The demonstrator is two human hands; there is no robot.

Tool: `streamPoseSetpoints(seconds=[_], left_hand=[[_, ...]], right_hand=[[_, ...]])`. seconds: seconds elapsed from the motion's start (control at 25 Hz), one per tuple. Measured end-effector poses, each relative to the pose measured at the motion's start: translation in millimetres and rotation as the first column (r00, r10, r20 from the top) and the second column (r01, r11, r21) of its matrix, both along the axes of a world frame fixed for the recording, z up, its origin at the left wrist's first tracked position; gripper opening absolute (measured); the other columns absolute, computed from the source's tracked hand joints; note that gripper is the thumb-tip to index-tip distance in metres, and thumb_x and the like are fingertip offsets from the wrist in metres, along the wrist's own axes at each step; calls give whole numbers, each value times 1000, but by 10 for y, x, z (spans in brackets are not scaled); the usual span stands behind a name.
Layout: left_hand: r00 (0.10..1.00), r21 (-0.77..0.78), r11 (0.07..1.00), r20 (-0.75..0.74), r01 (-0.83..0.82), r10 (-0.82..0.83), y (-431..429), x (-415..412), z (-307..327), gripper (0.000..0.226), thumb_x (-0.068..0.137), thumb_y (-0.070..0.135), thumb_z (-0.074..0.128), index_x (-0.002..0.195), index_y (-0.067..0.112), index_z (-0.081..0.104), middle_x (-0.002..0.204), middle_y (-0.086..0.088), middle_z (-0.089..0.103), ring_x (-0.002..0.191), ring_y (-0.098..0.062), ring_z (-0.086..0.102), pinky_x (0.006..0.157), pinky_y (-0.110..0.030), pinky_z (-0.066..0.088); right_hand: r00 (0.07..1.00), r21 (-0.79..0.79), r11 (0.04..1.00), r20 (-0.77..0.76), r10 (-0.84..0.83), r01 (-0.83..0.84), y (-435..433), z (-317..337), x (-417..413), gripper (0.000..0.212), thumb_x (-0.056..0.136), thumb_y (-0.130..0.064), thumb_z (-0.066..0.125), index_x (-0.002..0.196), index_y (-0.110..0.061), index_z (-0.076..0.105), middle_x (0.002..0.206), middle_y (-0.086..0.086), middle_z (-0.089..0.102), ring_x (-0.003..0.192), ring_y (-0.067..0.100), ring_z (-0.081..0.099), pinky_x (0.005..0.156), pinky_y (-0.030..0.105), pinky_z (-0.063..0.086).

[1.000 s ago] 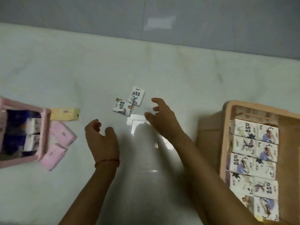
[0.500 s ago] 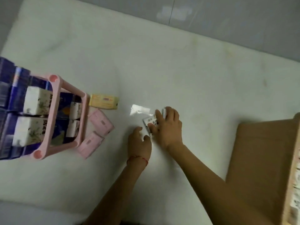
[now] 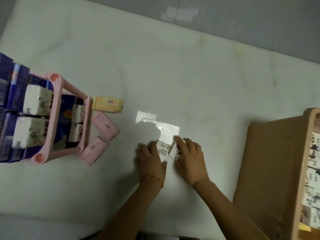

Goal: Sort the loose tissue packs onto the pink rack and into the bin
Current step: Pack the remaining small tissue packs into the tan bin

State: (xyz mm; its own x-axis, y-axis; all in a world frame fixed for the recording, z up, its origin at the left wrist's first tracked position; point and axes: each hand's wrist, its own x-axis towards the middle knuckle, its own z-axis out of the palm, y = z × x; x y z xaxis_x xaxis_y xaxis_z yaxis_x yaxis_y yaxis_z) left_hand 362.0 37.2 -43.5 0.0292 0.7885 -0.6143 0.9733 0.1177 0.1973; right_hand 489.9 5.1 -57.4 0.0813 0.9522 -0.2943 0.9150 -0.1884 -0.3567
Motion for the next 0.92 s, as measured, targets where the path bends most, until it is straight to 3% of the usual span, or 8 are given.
streamPoseSetpoints(seconds=[0.16, 0.28, 0.4, 0.48, 0.56, 0.68, 0.8, 0.92], left_hand=[[979, 46, 987, 140, -155, 148, 54, 51, 124, 60, 78, 28, 63, 130, 9, 39, 130, -12, 42, 120, -26, 39, 97, -33, 34], [911, 181, 945, 363, -273, 193, -9, 205, 469, 56, 71, 17, 71, 121, 5, 51, 115, -12, 53, 108, -26, 47, 88, -29, 40], [810, 291, 933, 586, -209, -1, -144, 572, 1000, 66, 68, 29, 65, 129, 14, 44, 110, 0, 51, 103, -13, 47, 85, -22, 46], [731, 362, 928, 656, -86, -188, -247, 889, 1303, 64, 67, 38, 54, 127, 21, 38, 109, 11, 46, 100, -4, 45, 85, -14, 42], [642, 415, 908, 679, 63, -355, -402, 1245, 1539, 58, 69, 40, 51, 123, 23, 38, 109, 14, 43, 99, -2, 45, 85, -11, 42], [535, 437, 848, 659, 299, -529, -773, 1709, 1740, 57, 70, 43, 46, 123, 24, 39, 114, 14, 43, 104, -2, 48, 85, -13, 47], [572, 307, 768, 527, 562, -629, -1204, 2207, 1688, 60, 81, 35, 44, 136, 15, 31, 135, 2, 42, 124, -14, 48, 99, -29, 47], [763, -143, 795, 421, 589, -490, -1379, 2540, 1386, 61, 95, 20, 46, 146, 14, 13, 151, -7, 20, 137, -24, 27, 111, -36, 30]], right_hand=[[929, 35, 952, -231, -289, 305, 128, 415, 11, 68, 70, -18, 74, 131, -8, 45, 118, 3, 53, 109, 23, 47, 92, 11, 22], [784, 157, 802, -385, -487, 576, 32, 996, 82, 70, 72, -29, 77, 131, -15, 44, 117, -10, 44, 109, 4, 40, 93, 8, 30], [614, 179, 619, -496, -614, 765, -257, 1569, 403, 78, 65, -44, 72, 134, -24, 41, 121, -7, 41, 110, 6, 46, 92, 7, 39], [492, 179, 483, -564, -664, 857, -491, 1811, 755, 77, 61, -44, 66, 131, -26, 43, 123, -2, 47, 110, 11, 51, 94, 14, 43], [362, 149, 348, -615, -701, 926, -819, 1966, 1195, 72, 63, -30, 70, 130, -21, 46, 125, 5, 54, 110, 20, 56, 98, 36, 46], [275, 79, 287, -603, -749, 955, -1279, 2159, 1729, 68, 66, -17, 77, 128, -18, 49, 118, 5, 61, 106, 26, 60, 89, 47, 51], [251, 68, 259, -568, -784, 963, -1700, 2217, 2108, 59, 71, -13, 70, 127, -22, 49, 114, -6, 60, 101, 4, 60, 83, 23, 53], [297, 38, 325, -514, -805, 945, -2029, 2178, 2340, 61, 72, -15, 71, 127, -24, 48, 115, -13, 56, 100, -7, 54, 77, 15, 49]])
